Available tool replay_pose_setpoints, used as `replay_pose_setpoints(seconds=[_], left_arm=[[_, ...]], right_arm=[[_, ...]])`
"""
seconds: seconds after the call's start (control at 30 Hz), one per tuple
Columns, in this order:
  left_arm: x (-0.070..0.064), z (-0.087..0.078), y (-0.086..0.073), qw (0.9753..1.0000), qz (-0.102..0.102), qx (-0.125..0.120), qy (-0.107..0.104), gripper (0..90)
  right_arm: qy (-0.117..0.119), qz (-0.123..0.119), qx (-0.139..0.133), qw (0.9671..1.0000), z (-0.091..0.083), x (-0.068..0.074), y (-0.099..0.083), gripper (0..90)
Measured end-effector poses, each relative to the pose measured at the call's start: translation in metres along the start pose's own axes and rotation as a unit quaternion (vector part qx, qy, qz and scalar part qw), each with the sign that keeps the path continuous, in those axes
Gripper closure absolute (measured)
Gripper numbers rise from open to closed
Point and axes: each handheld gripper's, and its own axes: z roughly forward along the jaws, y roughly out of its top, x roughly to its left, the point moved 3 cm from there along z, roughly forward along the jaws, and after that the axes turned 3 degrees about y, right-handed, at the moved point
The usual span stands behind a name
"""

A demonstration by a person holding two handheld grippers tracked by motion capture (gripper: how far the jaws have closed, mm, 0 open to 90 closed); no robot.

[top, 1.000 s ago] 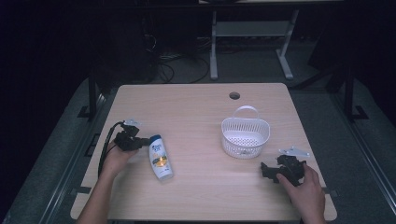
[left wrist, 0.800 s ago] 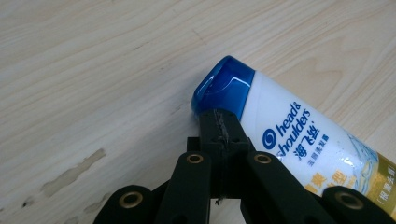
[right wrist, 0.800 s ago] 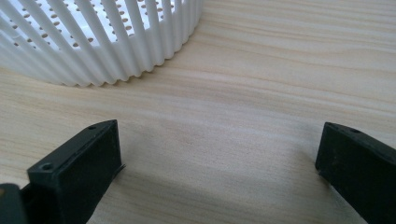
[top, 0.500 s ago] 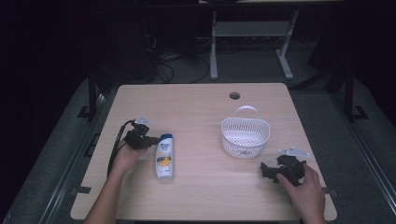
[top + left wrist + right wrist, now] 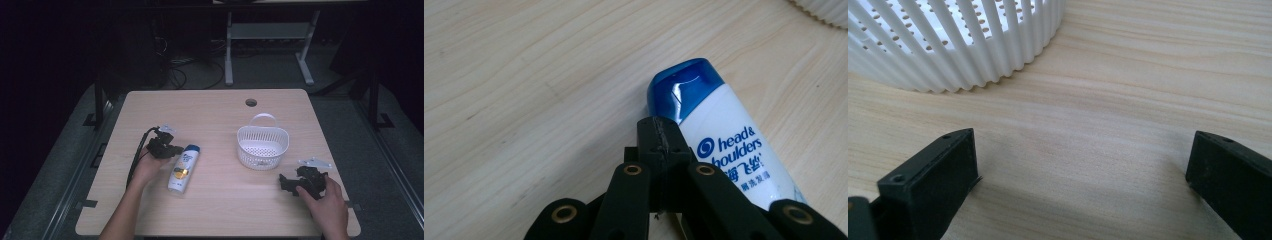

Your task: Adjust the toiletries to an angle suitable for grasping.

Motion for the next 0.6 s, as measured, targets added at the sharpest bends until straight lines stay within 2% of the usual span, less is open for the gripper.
replay_pose_setpoints(seconds=[0.2, 0.37, 0.43, 0.5, 0.6], left_arm=[[-0.004, 0.005, 0.001, 0.9999, 0.007, 0.005, -0.005, 90.0], [-0.004, 0.001, 0.002, 0.9999, 0.003, -0.001, -0.01, 90.0], [-0.005, -0.002, 0.003, 0.9999, -0.004, -0.006, -0.011, 84.5], [-0.008, -0.004, 0.005, 0.9999, -0.003, -0.011, -0.011, 81.8], [-0.015, -0.005, 0.01, 0.9999, 0.001, -0.012, -0.009, 65.7]], right_arm=[[0.0, 0.0, 0.0, 1.0, 0.0, 0.0, 0.0, 0.0], [0.0, 0.0, 0.0, 1.0, 0.0, 0.0, 0.0, 0.0], [0.0, 0.0, 0.0, 1.0, 0.0, 0.0, 0.0, 0.0], [0.0, 0.0, 0.0, 1.0, 0.0, 0.0, 0.0, 0.0], [0.0, 0.0, 0.0, 1.0, 0.0, 0.0, 0.0, 0.0]])
